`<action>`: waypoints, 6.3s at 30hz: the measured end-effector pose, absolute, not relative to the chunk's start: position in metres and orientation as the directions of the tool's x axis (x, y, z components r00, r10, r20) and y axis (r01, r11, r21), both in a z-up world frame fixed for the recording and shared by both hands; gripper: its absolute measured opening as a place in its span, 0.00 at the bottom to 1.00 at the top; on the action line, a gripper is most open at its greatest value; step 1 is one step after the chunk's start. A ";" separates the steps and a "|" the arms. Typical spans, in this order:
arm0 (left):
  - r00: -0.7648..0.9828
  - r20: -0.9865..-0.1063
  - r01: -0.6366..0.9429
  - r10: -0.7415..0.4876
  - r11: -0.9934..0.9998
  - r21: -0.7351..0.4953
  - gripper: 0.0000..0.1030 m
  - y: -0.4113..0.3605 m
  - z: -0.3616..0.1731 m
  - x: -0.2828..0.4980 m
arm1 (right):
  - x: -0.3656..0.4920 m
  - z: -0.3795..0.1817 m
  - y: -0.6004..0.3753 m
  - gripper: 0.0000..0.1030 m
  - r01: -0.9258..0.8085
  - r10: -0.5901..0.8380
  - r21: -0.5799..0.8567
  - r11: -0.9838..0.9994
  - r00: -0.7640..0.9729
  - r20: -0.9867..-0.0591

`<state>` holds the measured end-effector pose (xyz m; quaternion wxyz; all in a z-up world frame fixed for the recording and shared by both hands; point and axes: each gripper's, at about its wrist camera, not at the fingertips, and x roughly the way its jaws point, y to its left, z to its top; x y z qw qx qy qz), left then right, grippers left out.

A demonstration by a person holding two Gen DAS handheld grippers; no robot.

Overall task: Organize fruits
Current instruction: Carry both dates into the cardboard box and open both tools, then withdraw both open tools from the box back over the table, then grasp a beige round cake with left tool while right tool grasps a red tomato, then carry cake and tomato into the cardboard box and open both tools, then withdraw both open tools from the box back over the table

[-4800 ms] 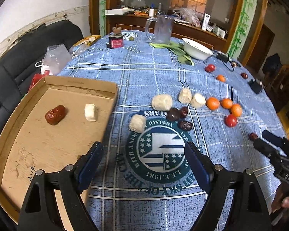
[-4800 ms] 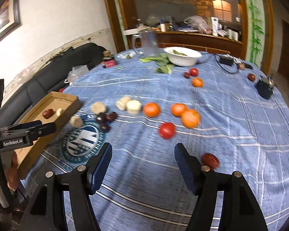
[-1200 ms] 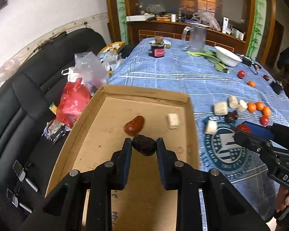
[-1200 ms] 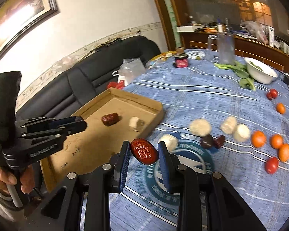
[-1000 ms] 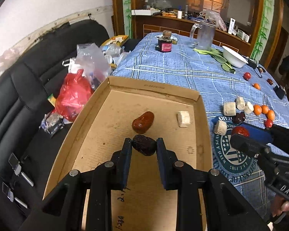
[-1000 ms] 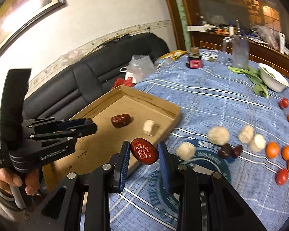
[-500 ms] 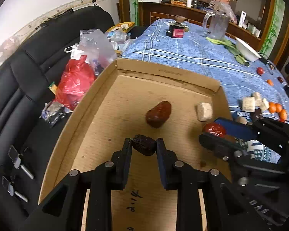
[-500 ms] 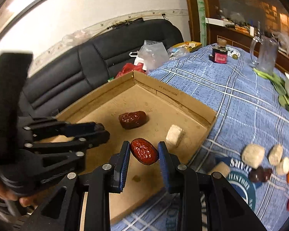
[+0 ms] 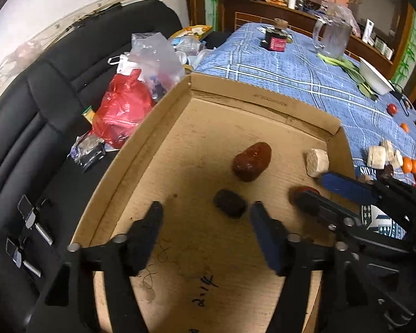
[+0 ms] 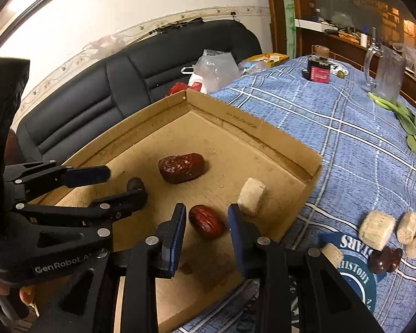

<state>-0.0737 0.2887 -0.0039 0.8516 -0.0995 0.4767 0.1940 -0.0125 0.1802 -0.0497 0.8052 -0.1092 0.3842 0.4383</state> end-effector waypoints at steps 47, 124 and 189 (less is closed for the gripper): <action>0.581 -0.813 -0.068 -0.039 0.993 -0.096 0.78 0.118 -0.007 -0.022 | 0.029 -0.051 -0.121 0.73 -0.441 0.403 0.138 0.887 0.593 -0.696; 0.547 -0.825 -0.314 0.143 0.949 -0.044 0.20 0.274 0.020 -0.084 | -0.024 -0.011 0.099 0.34 -0.759 0.709 0.286 0.585 0.308 -0.634; 0.630 -0.775 -0.119 0.041 0.992 -0.044 0.79 0.095 0.009 -0.017 | -0.003 -0.034 -0.137 0.73 -0.417 0.414 0.160 0.895 0.638 -0.649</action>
